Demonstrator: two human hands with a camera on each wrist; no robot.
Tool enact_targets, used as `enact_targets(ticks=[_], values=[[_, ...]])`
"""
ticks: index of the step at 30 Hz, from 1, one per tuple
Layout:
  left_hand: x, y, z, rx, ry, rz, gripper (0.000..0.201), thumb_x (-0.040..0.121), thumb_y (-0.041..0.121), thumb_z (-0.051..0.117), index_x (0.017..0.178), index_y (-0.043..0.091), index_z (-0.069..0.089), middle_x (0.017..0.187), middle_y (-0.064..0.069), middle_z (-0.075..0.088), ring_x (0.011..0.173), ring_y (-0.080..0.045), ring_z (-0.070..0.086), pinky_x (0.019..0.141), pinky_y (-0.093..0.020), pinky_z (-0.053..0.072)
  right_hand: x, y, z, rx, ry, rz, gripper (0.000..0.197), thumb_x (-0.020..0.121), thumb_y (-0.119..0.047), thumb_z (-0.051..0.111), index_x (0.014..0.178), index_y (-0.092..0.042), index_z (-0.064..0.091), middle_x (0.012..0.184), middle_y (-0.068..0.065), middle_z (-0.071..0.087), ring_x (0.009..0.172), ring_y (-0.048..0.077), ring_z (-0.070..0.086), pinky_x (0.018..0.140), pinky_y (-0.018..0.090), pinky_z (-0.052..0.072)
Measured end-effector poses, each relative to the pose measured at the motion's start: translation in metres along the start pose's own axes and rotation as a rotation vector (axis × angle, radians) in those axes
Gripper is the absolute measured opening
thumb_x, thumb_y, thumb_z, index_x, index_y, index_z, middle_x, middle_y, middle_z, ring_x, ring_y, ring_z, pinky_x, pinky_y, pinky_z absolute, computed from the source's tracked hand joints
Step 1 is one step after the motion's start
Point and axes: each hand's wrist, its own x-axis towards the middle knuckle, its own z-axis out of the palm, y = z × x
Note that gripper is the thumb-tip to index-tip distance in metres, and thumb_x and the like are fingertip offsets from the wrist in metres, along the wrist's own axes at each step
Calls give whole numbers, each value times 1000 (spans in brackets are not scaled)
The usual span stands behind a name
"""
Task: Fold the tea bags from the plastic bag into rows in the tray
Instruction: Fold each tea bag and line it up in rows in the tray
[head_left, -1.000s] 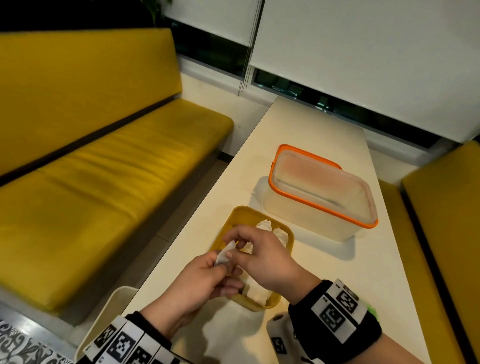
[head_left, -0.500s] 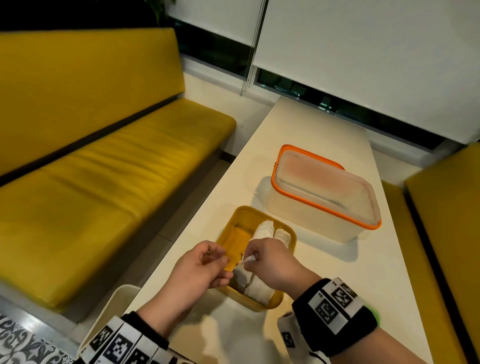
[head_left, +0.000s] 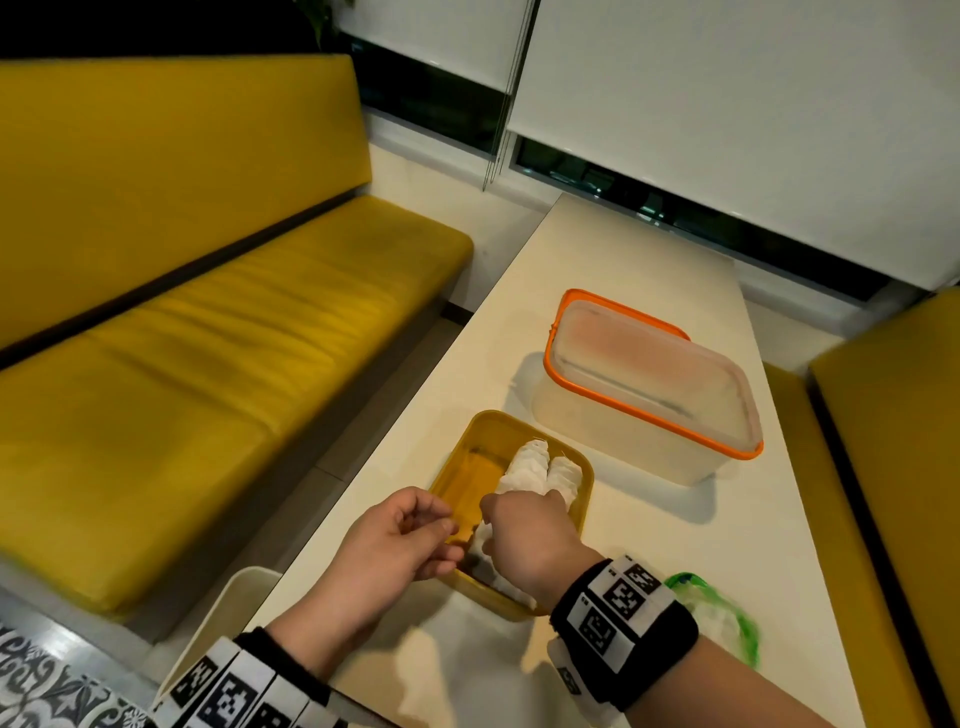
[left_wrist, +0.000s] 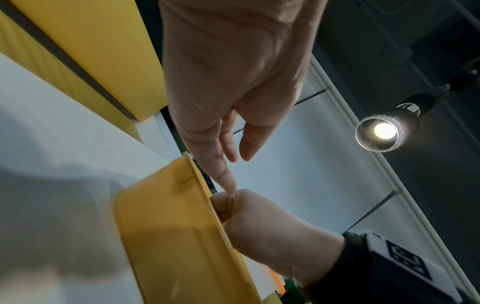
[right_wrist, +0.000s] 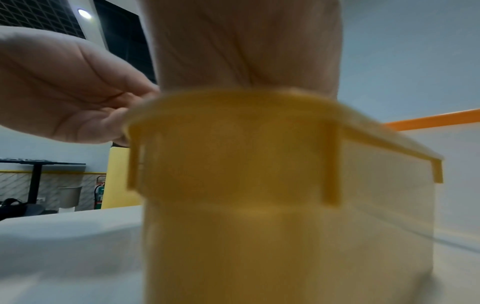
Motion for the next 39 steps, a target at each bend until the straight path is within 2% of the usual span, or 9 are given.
enact_targets(ticks=[7, 12, 15, 19, 24, 27, 32, 36, 39], values=[[-1, -2, 7, 54, -25, 7, 8, 90, 2, 55, 95, 3, 61, 91, -16, 68, 74, -22, 68, 66, -27, 60, -23, 16, -11, 110, 276, 11, 37, 89, -44, 53, 120, -23, 52, 120, 3, 54, 115, 28, 47, 95, 45, 32], [3, 0, 23, 96, -68, 4, 7, 89, 0, 57, 92, 3, 62, 89, -21, 66, 72, -24, 68, 62, -27, 59, -81, 62, -3, 365, 433, 20, 23, 89, -42, 51, 102, -25, 59, 101, -5, 61, 97, 20, 52, 82, 36, 36], [6, -2, 41, 151, -96, -15, 8, 88, 1, 58, 93, 5, 63, 94, -20, 68, 76, -27, 68, 69, -34, 59, -117, 107, 21, 512, 477, 160, 8, 86, -32, 58, 85, -25, 61, 80, -12, 58, 76, 10, 52, 72, 30, 42], [4, -5, 69, 239, -152, -34, 9, 86, 4, 62, 92, 9, 66, 92, -16, 69, 78, -28, 69, 74, -40, 57, -154, 155, 53, 600, 456, 401, 8, 86, -24, 60, 81, -29, 58, 77, -12, 58, 65, 3, 47, 58, 12, 33], [-3, -10, 120, 569, -315, 100, 11, 85, 11, 66, 86, 22, 71, 85, 2, 71, 80, -13, 67, 72, -20, 53, -161, 164, 84, 625, 412, 429, 16, 84, -36, 64, 98, -30, 67, 82, -22, 52, 86, 9, 50, 81, 27, 40], [-2, -17, 147, 820, -457, 267, 15, 83, 20, 69, 87, 34, 71, 115, 15, 59, 103, 2, 55, 79, -3, 42, -154, 159, 85, 524, 357, 437, 29, 87, -46, 56, 111, -34, 64, 107, -17, 61, 107, 12, 51, 86, 32, 34], [8, -39, 189, 1185, -431, 258, 28, 84, 39, 63, 112, 36, 66, 153, 4, 28, 138, -16, 32, 112, -24, 27, -140, 156, 90, 385, 350, 452, 43, 82, -43, 58, 122, -31, 54, 124, -6, 49, 114, 23, 46, 82, 36, 32], [15, -48, 198, 1275, -387, 167, 42, 82, 18, 59, 123, 25, 55, 130, -6, 54, 115, -21, 52, 89, -22, 42, -134, 157, 98, 708, 307, 534, 74, 82, -31, 62, 144, -30, 22, 144, 1, 28, 121, 27, 45, 91, 33, 43], [19, -50, 195, 1166, -358, 166, 45, 77, 0, 48, 115, 23, 47, 91, -2, 59, 82, -19, 56, 58, -20, 43, -133, 161, 101, 1169, 277, 569, 67, 86, -22, 61, 143, -23, 27, 133, 4, 51, 108, 17, 55, 84, 25, 45]])
